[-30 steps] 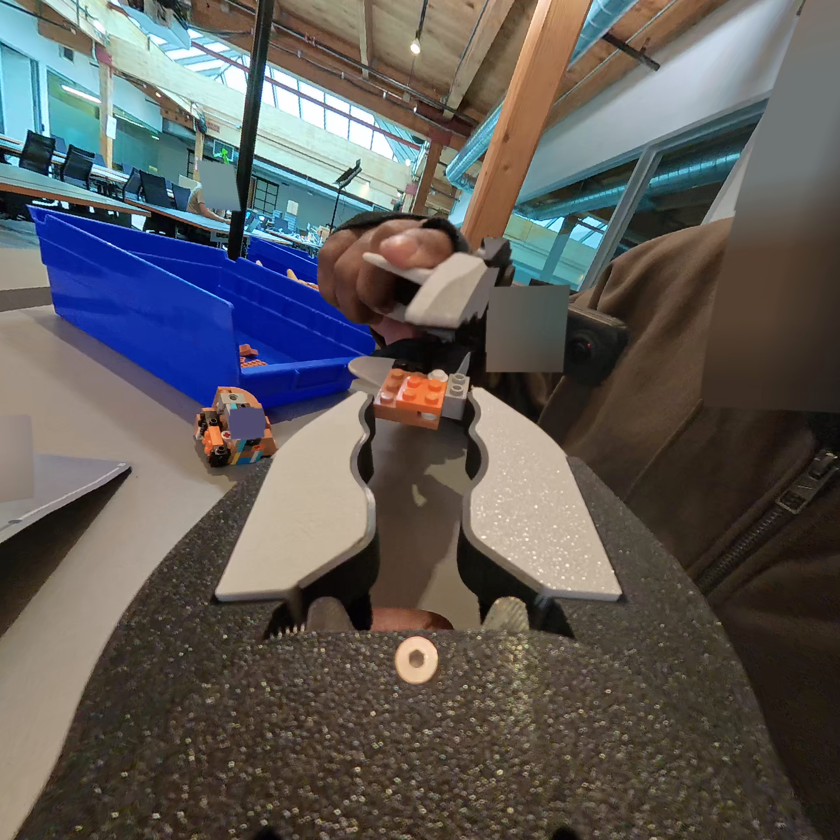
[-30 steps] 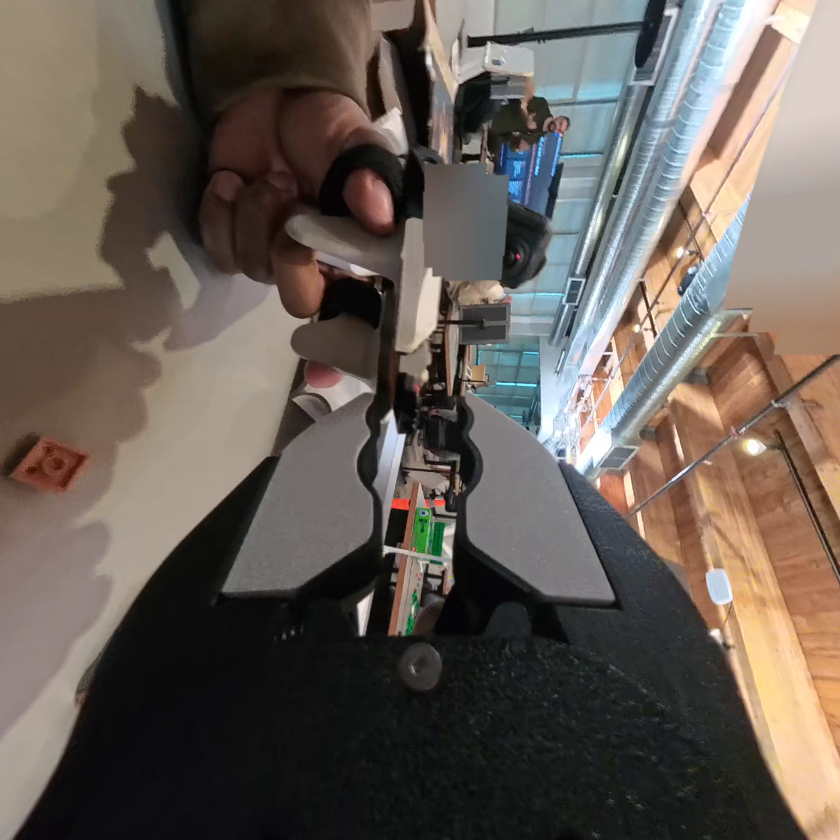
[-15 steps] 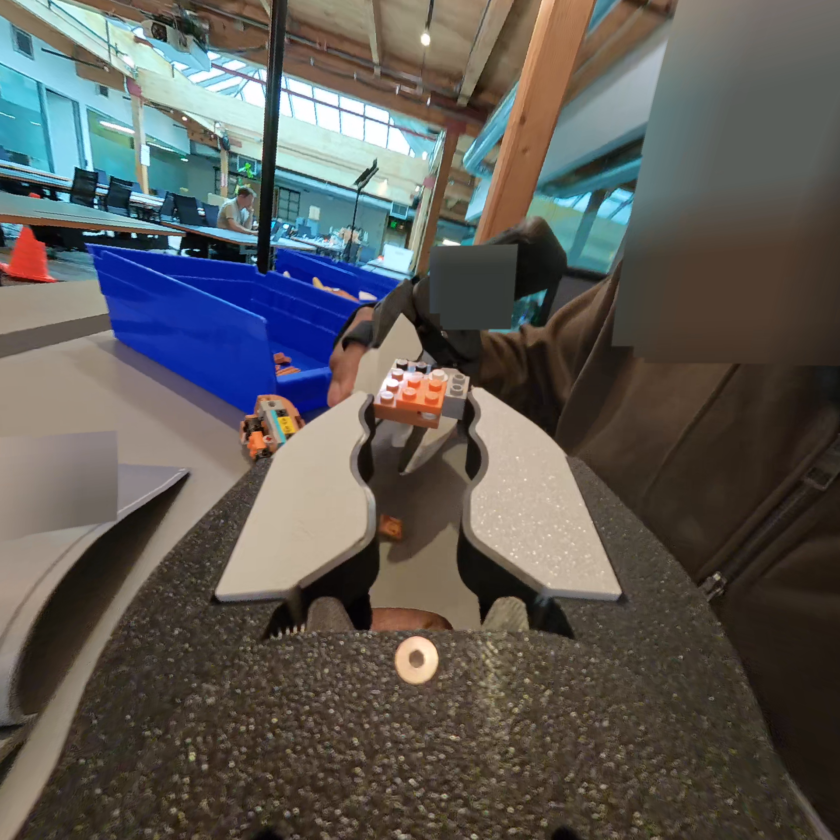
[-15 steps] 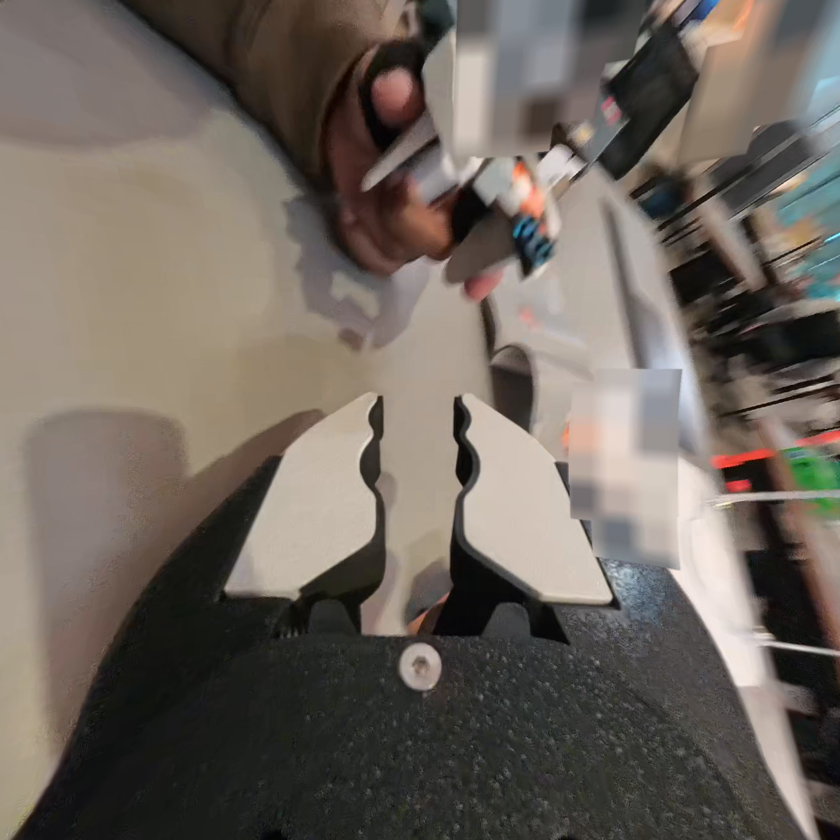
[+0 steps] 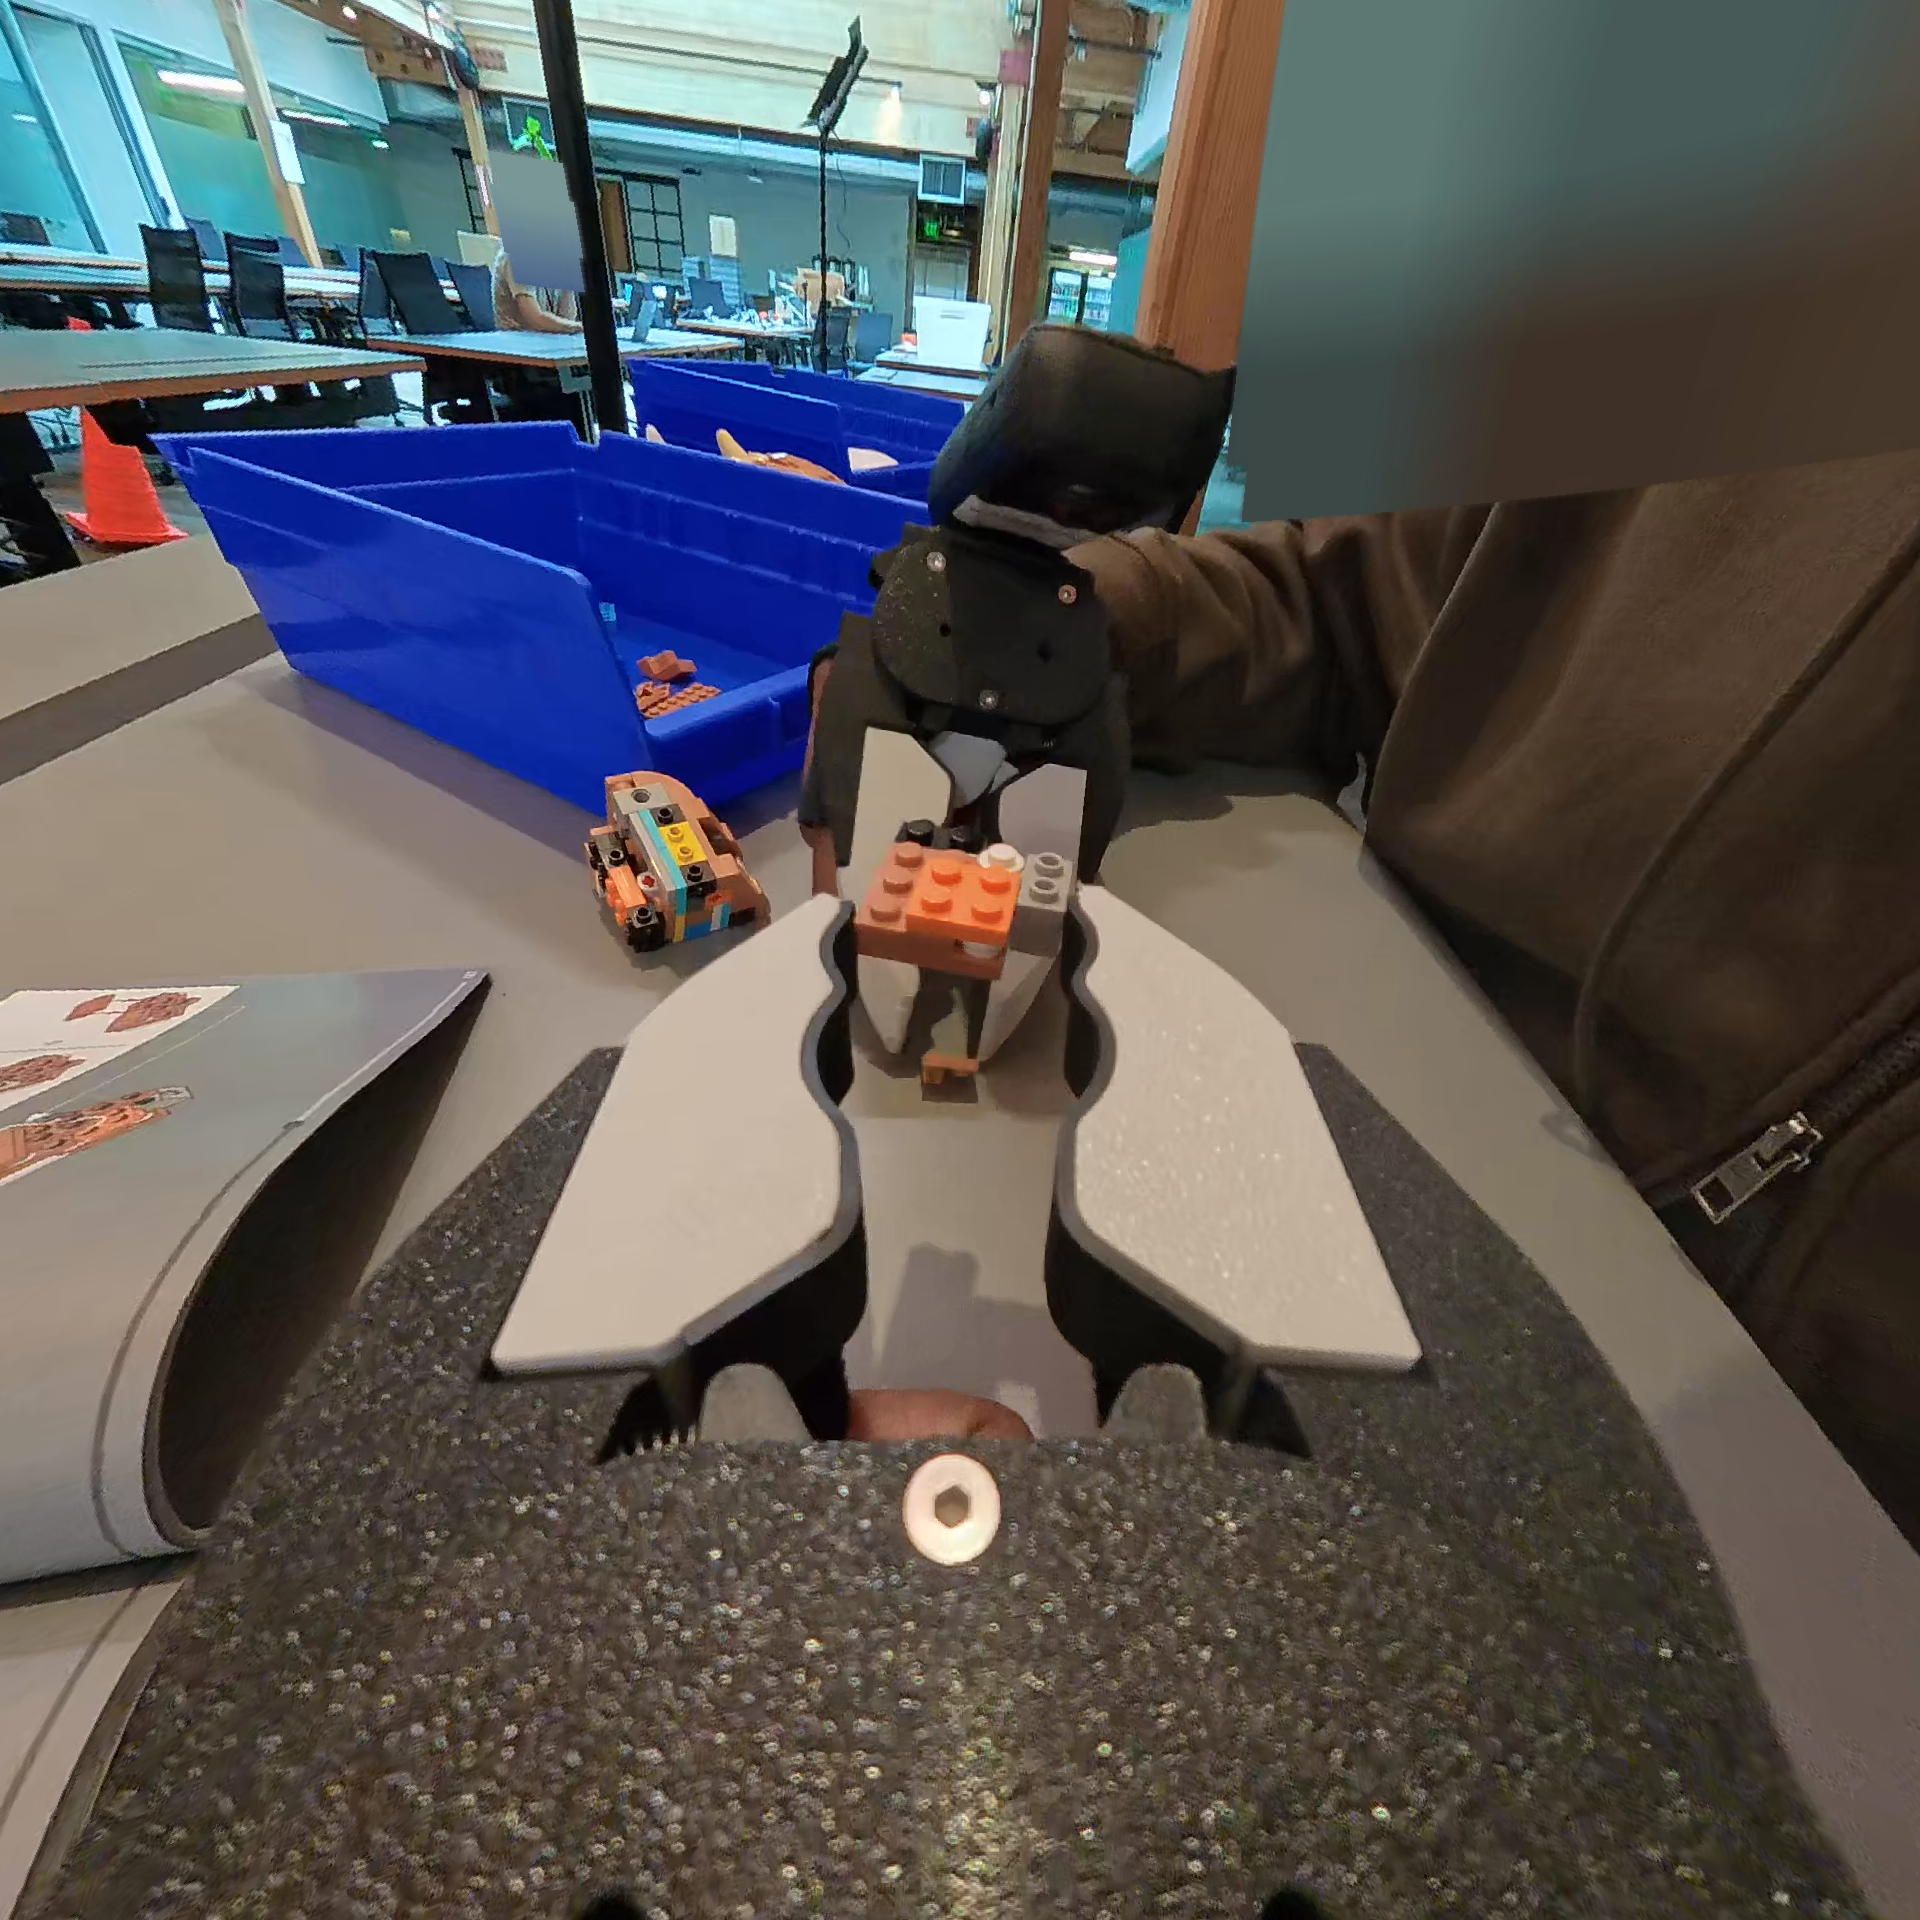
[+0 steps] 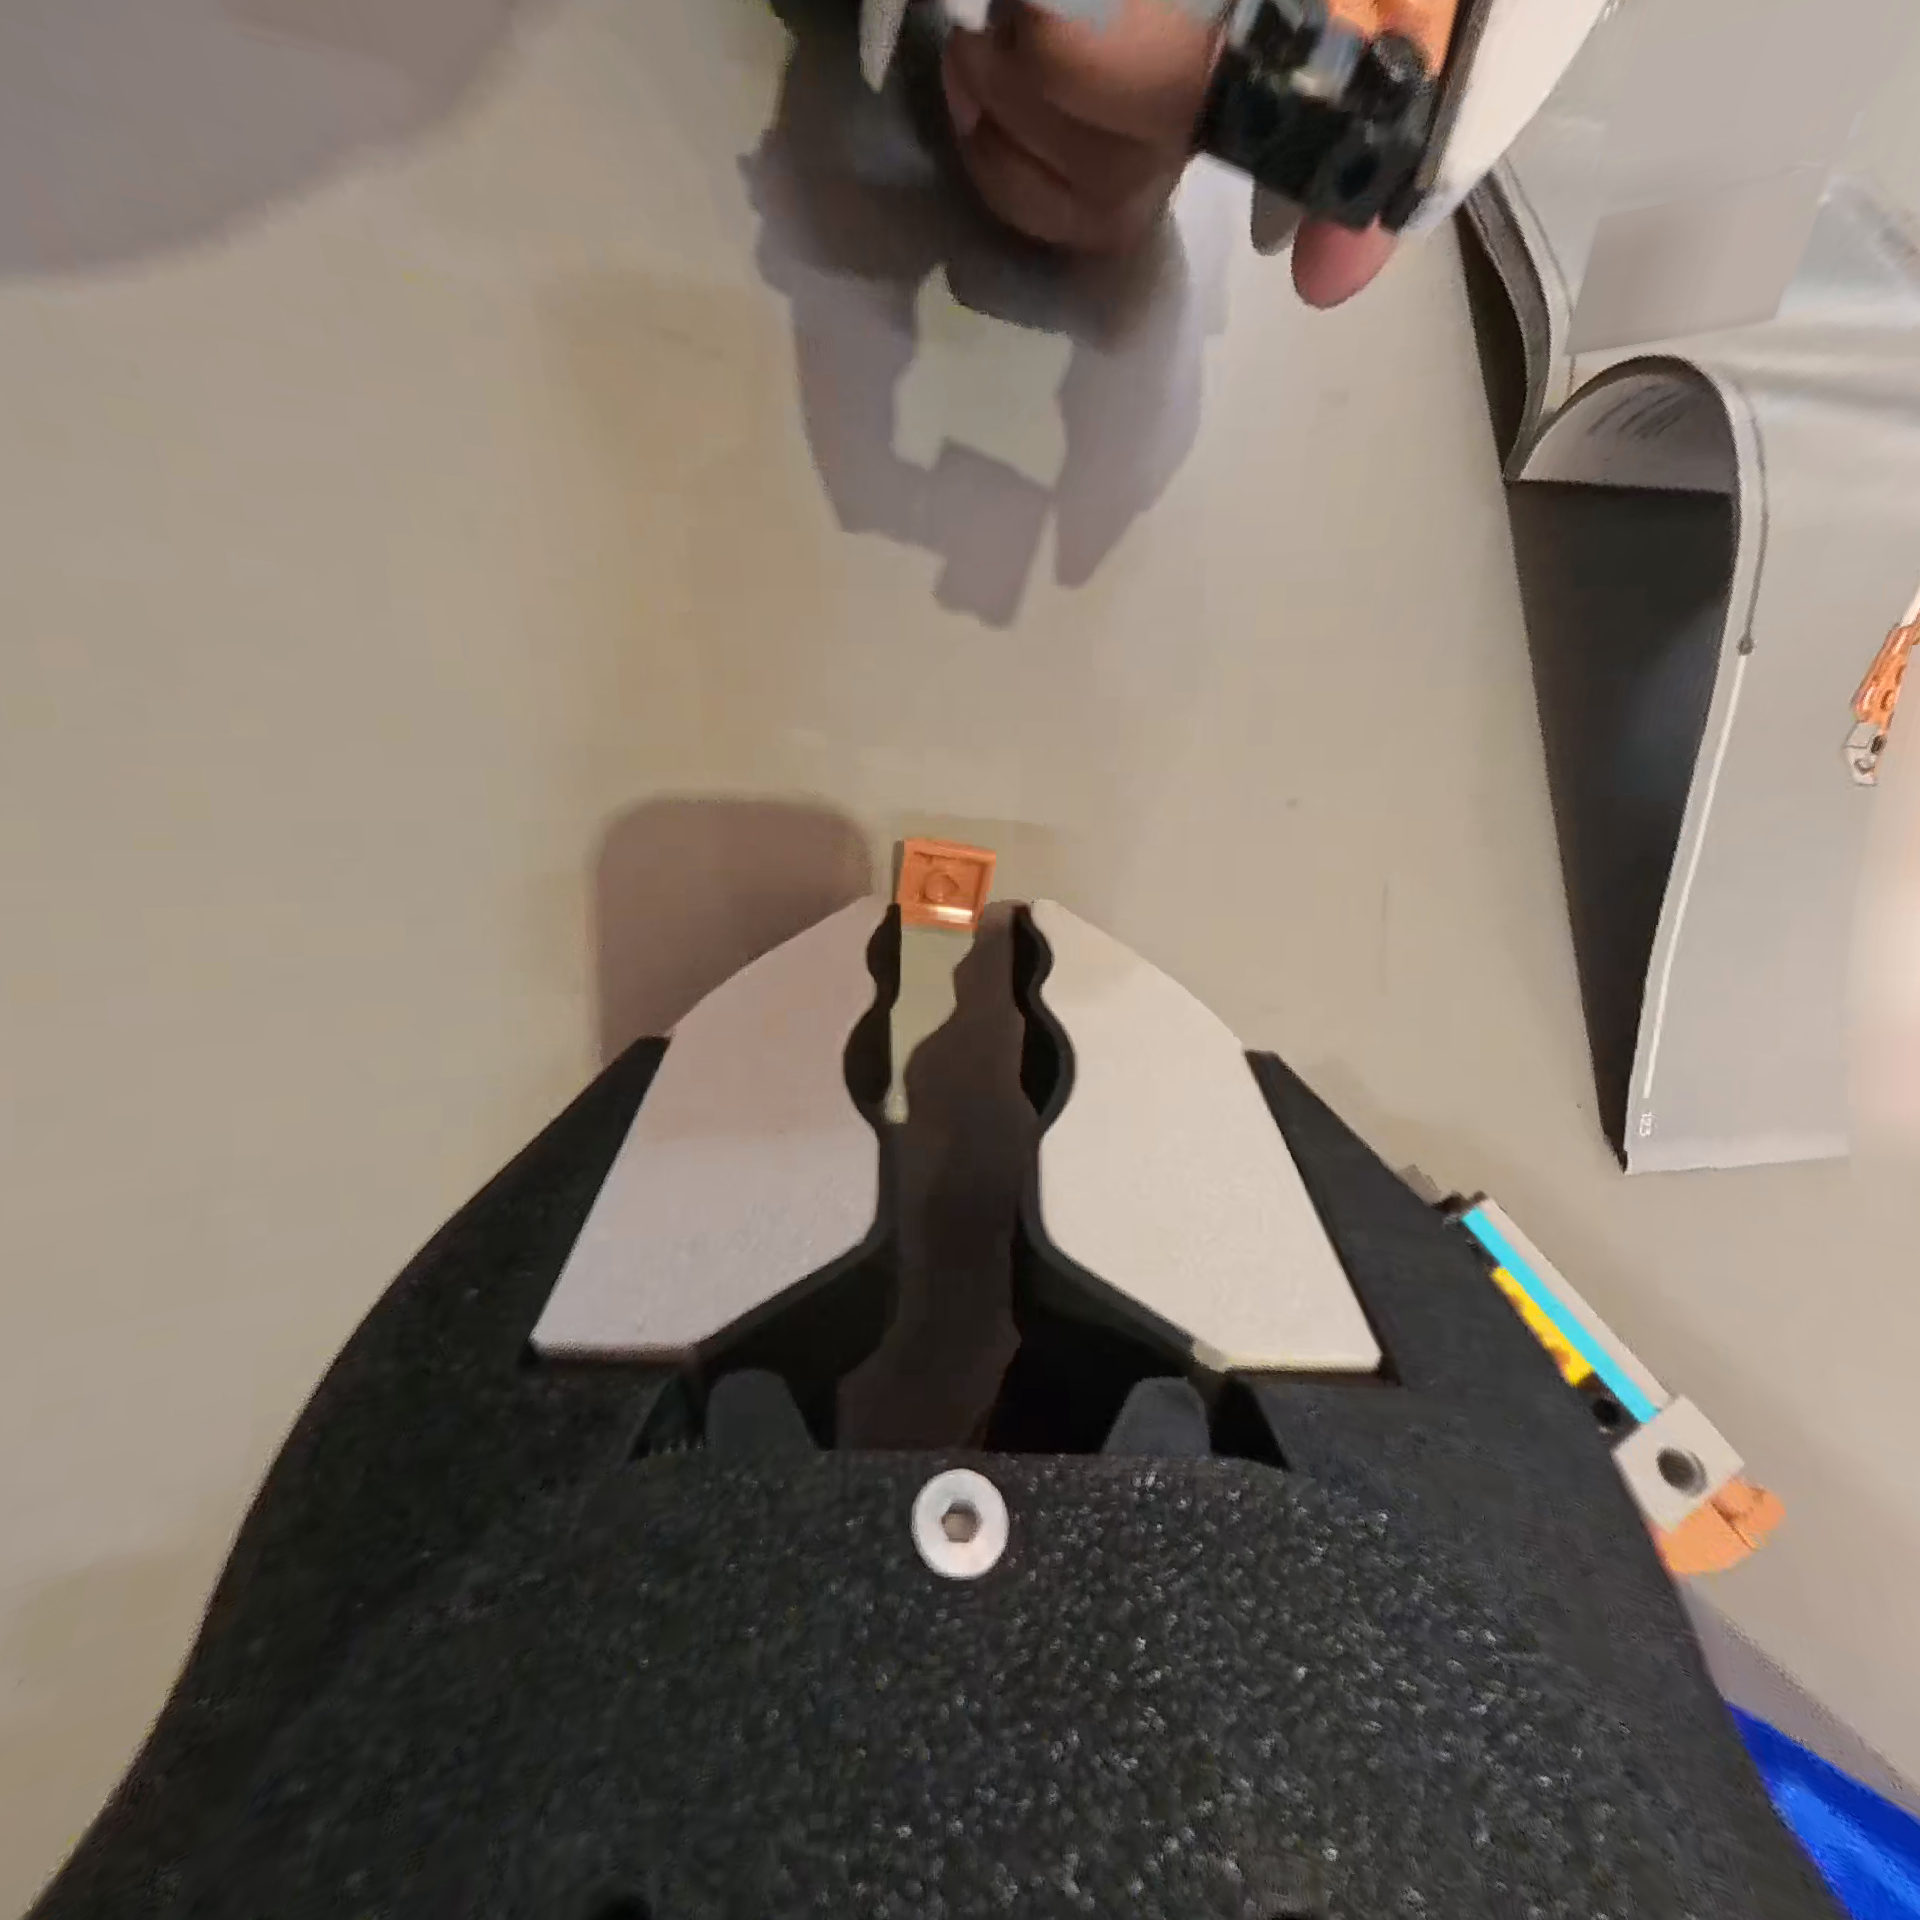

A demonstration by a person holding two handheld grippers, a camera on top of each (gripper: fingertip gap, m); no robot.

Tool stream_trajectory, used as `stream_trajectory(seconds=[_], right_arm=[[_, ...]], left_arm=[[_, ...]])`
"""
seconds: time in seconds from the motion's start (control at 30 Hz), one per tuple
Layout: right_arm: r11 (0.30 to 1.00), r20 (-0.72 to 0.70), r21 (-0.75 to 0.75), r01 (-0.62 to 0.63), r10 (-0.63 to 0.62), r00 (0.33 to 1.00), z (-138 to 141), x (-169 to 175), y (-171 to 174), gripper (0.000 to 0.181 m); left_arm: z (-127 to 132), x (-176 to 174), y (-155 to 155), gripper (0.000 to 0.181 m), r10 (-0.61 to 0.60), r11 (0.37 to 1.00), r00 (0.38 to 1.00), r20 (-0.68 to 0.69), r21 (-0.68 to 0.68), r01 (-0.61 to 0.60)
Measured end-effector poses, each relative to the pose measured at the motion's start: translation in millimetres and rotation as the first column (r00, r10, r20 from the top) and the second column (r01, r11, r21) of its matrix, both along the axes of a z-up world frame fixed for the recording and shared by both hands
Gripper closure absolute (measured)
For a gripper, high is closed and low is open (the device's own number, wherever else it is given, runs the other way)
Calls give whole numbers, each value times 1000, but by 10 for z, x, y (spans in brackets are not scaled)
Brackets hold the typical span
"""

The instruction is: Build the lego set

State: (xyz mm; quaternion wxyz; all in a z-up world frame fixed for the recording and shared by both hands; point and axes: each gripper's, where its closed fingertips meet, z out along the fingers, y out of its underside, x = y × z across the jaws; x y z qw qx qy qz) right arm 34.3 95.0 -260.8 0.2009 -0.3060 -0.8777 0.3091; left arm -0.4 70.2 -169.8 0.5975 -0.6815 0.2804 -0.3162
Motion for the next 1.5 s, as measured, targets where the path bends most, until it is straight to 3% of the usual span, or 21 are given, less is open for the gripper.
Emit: stream_trajectory(seconds=[0.23,0.27,0.47,0.8,1.13,1.5], right_arm=[[999,-65,37,-27,30,997,21,-45,-16,169],[999,-86,22,-25,27,996,54,-60,-11,181],[997,-133,-76,2,-12,991,213,-110,30,181],[987,-86,-49,-151,146,986,72,-12,-230,141],[989,-56,-58,-135,132,990,42,-48,-208,145],[984,-31,-99,-147,145,989,53,-26,-216,145]], left_arm=[[-88,28,-12,143,-7,1000,997,-72,-21,5],[-104,25,-9,143,-3,1000,996,-85,-24,1],[-170,-9,14,143,20,999,990,-140,-36,-25],[-144,33,-25,143,-8,1000,990,-144,0,8],[-7,87,-26,143,41,986,989,-139,165,-18],[30,121,-25,143,73,974,983,-171,222,-34]])
